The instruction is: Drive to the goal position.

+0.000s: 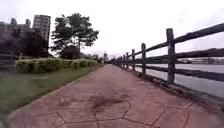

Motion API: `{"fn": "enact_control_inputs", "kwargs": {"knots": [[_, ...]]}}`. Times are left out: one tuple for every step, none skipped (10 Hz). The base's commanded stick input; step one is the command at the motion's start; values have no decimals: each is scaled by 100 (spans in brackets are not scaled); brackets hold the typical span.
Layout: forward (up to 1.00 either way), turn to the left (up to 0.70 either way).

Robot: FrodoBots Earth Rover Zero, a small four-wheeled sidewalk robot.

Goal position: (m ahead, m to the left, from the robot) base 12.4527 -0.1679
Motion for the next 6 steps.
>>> {"fn": "enact_control_inputs", "kwargs": {"knots": [[100, 0], [100, 0], [100, 0], [100, 0], [100, 0], [100, 0]]}}
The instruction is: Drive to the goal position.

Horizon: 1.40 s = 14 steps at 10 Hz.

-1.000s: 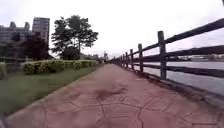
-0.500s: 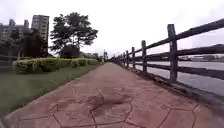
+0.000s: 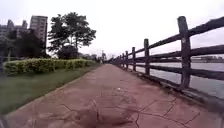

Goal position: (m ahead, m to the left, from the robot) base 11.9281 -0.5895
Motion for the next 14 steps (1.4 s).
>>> {"fn": "enact_control_inputs", "kwargs": {"knots": [[100, 0], [100, 0], [100, 13], [100, 27], [100, 7], [100, 2], [100, 0], [100, 0], [100, 0], [100, 0], [100, 0], [100, 0], [100, 0], [100, 0]]}}
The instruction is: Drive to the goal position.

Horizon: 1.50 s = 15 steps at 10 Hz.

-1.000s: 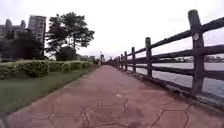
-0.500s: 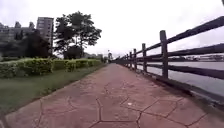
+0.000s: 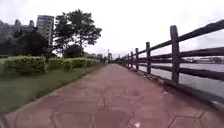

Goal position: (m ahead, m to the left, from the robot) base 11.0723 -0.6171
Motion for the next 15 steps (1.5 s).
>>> {"fn": "enact_control_inputs", "kwargs": {"knots": [[100, 0], [100, 0], [100, 0], [100, -16], [100, -39], [100, -5], [100, 0], [100, 0], [100, 0], [100, 0], [100, 0], [100, 0], [100, 0], [100, 0], [100, 0]]}}
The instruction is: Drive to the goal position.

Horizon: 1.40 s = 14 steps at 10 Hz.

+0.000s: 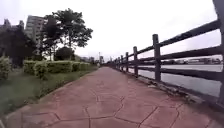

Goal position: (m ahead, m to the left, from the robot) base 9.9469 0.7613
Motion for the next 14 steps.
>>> {"fn": "enact_control_inputs", "kwargs": {"knots": [[100, 0], [100, 0], [100, 0], [100, 0], [100, 0], [100, 15], [100, 37], [100, 30], [100, 0], [100, 0], [100, 0], [100, 0], [100, 0], [100, 0]]}}
